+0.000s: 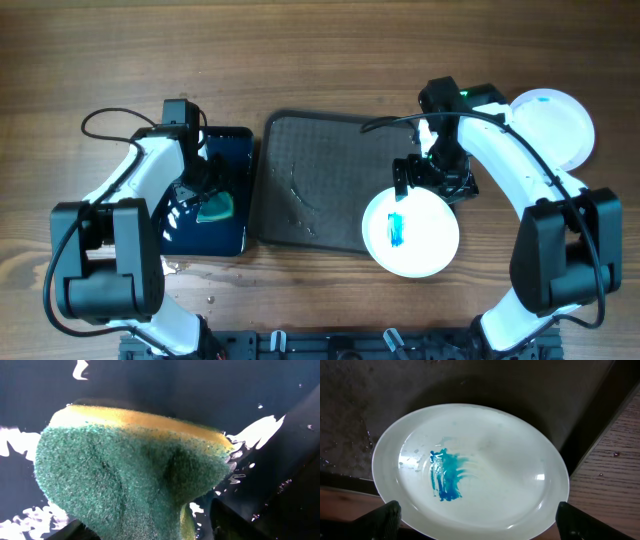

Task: Clean dirty plates on tray and stack at the side
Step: 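Grasp the last white plate's rim with the right gripper, pull it center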

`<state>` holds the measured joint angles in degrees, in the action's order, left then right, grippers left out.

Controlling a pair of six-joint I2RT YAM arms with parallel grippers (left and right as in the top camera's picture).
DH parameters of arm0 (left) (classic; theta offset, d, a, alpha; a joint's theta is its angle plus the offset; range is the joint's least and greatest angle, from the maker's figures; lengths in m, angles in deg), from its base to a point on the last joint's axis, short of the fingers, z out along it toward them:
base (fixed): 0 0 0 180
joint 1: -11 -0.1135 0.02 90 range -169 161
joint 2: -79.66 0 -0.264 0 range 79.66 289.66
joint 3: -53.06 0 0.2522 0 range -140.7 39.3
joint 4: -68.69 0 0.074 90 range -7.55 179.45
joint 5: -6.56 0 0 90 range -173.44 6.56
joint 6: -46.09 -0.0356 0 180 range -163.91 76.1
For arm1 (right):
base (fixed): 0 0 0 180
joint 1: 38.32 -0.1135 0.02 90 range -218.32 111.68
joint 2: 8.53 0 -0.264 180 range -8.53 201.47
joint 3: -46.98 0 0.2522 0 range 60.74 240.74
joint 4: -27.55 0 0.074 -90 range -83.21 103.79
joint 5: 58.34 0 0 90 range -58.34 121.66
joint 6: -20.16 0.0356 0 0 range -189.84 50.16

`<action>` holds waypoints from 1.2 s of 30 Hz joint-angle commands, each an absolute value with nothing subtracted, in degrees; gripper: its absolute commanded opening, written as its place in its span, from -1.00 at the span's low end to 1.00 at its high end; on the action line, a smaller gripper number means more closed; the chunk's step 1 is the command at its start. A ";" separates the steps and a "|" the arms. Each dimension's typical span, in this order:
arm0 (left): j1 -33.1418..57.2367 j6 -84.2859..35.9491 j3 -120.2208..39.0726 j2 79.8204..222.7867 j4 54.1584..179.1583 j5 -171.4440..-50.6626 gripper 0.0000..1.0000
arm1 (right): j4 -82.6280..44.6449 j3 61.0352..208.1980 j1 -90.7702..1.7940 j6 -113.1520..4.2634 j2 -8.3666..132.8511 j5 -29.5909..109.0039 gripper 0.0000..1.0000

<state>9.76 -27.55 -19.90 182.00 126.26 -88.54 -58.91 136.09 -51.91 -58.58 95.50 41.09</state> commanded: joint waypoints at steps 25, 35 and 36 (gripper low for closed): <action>9.59 -26.50 -23.50 180.71 126.59 -90.49 -0.92 | -59.98 135.79 -51.97 -56.85 94.75 39.74 0.99; 9.59 -26.56 -23.50 180.71 125.24 -90.46 -0.92 | -59.04 128.22 -51.84 -47.82 94.75 38.12 0.99; 9.59 -26.56 -23.50 180.71 125.26 -90.46 -0.92 | -59.46 128.22 -51.69 -45.05 94.75 35.26 0.99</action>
<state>9.74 -27.09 -22.50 179.95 125.67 -89.57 -59.20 128.38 -51.91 -50.14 95.50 39.28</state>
